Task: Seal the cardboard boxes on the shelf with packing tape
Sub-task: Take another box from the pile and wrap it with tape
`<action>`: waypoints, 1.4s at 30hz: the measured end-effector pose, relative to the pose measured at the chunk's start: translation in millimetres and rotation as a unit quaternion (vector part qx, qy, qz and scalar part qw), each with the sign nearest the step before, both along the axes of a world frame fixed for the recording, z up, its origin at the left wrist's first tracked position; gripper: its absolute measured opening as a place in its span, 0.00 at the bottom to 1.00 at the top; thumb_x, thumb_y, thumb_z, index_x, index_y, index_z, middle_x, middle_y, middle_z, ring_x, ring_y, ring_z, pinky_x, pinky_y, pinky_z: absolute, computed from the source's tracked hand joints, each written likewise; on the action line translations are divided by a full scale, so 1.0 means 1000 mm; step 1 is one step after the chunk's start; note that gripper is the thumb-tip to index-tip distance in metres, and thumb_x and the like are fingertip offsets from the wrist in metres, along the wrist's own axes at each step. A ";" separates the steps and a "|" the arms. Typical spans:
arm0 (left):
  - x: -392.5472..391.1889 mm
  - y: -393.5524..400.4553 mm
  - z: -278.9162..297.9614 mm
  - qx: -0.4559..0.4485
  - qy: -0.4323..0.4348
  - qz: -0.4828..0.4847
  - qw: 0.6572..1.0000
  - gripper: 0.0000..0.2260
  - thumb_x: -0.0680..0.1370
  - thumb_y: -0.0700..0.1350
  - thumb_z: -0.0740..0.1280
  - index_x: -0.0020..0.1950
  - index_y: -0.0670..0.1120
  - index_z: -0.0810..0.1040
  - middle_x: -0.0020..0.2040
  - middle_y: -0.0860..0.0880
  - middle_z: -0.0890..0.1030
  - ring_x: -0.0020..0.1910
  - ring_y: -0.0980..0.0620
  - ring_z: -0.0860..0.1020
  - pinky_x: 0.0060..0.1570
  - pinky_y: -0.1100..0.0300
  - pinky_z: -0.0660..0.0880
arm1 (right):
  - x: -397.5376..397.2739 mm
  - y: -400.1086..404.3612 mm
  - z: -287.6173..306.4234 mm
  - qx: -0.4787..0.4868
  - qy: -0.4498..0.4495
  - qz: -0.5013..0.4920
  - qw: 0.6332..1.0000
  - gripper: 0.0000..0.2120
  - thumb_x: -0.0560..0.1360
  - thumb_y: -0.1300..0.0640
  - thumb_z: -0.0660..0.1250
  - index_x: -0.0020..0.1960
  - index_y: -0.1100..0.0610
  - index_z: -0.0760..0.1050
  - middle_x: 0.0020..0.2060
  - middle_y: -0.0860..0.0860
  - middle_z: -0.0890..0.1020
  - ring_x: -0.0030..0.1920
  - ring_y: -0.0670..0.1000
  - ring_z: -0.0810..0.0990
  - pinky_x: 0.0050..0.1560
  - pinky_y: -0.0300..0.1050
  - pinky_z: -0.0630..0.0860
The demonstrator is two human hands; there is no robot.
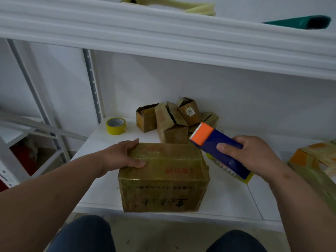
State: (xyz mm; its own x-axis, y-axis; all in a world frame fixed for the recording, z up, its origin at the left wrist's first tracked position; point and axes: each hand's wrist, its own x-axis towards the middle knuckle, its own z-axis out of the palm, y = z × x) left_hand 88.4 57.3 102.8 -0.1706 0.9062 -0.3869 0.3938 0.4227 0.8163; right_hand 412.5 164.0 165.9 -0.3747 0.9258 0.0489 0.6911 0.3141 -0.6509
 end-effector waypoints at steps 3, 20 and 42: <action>0.002 0.001 0.008 0.026 0.048 -0.011 0.998 0.56 0.60 0.63 0.79 0.79 0.58 0.51 0.79 0.60 0.46 0.77 0.50 0.54 0.72 0.51 0.61 | -0.010 -0.008 0.011 -0.031 0.023 0.047 0.998 0.18 0.65 0.38 0.70 0.42 0.53 0.80 0.30 0.46 0.83 0.27 0.41 0.79 0.28 0.34 0.68; 0.084 -0.008 0.053 0.118 -0.302 0.058 0.944 0.15 0.75 0.55 0.68 0.56 0.47 0.81 0.49 0.49 0.84 0.50 0.50 0.82 0.48 0.57 0.74 | -0.008 -0.030 0.032 0.018 0.092 0.173 0.981 0.14 0.65 0.35 0.72 0.44 0.44 0.81 0.36 0.49 0.85 0.34 0.49 0.83 0.32 0.35 0.75; 0.074 -0.014 0.104 0.297 -0.103 0.176 0.933 0.07 0.79 0.37 0.65 0.41 0.42 0.78 0.30 0.49 0.78 0.30 0.55 0.76 0.34 0.62 0.78 | -0.030 -0.030 0.065 0.082 0.030 0.212 0.973 0.21 0.64 0.37 0.66 0.45 0.53 0.81 0.37 0.54 0.83 0.36 0.50 0.81 0.36 0.41 0.73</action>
State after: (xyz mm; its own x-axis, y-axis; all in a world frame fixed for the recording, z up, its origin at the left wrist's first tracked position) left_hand 162.7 43.2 206.4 -0.4749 0.8733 0.1087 0.1252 -0.0553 0.9906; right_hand 382.7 134.1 231.2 -0.7129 0.6669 0.2169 0.4389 0.6655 -0.6036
